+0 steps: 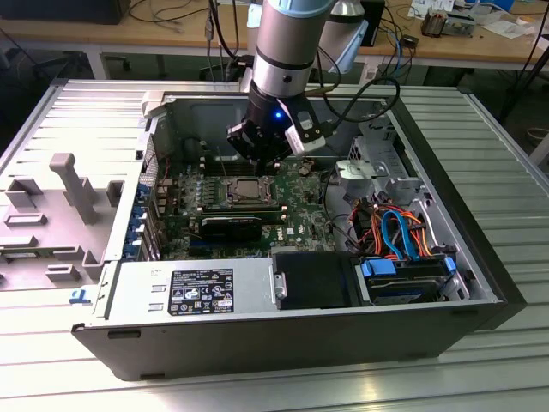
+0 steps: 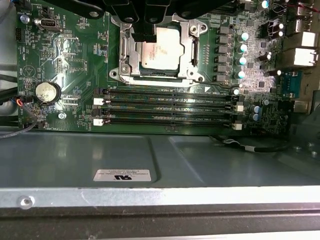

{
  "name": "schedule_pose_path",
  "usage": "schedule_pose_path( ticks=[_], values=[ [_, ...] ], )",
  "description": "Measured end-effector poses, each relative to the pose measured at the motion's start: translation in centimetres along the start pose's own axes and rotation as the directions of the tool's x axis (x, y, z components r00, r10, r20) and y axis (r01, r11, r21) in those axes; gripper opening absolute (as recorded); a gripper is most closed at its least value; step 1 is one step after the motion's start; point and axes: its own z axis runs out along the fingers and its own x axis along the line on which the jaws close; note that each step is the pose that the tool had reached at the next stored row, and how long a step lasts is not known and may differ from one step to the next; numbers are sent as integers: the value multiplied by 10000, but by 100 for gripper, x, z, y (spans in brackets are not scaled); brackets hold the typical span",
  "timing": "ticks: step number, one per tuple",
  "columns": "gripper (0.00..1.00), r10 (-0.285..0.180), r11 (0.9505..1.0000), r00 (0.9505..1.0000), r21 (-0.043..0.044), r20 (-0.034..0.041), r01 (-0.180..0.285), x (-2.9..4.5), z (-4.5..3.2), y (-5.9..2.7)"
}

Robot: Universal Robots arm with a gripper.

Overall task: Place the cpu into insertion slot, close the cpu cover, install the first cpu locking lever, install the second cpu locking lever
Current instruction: 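Install the first cpu locking lever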

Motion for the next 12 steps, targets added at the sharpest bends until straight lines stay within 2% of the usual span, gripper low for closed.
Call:
schedule_pose_path(
  ticks=[7, 8, 9, 10, 11, 12],
  values=[
    [11, -7, 10000, 10000, 2, 0, 7, 0, 0, 0],
    [11, -20, 10000, 9998, 12, 180, 20, -1, 2, 1],
    [11, -38, 10000, 9991, 27, 430, 37, 0, 2, 0],
    [11, -50, 10000, 9982, 37, 598, 48, 0, 1, 0],
    [11, -72, 10000, 9960, 54, 896, 67, 2, 2, 0],
    [11, -83, 10000, 9944, 62, 1054, 77, 3, 2, 0]
  ],
)
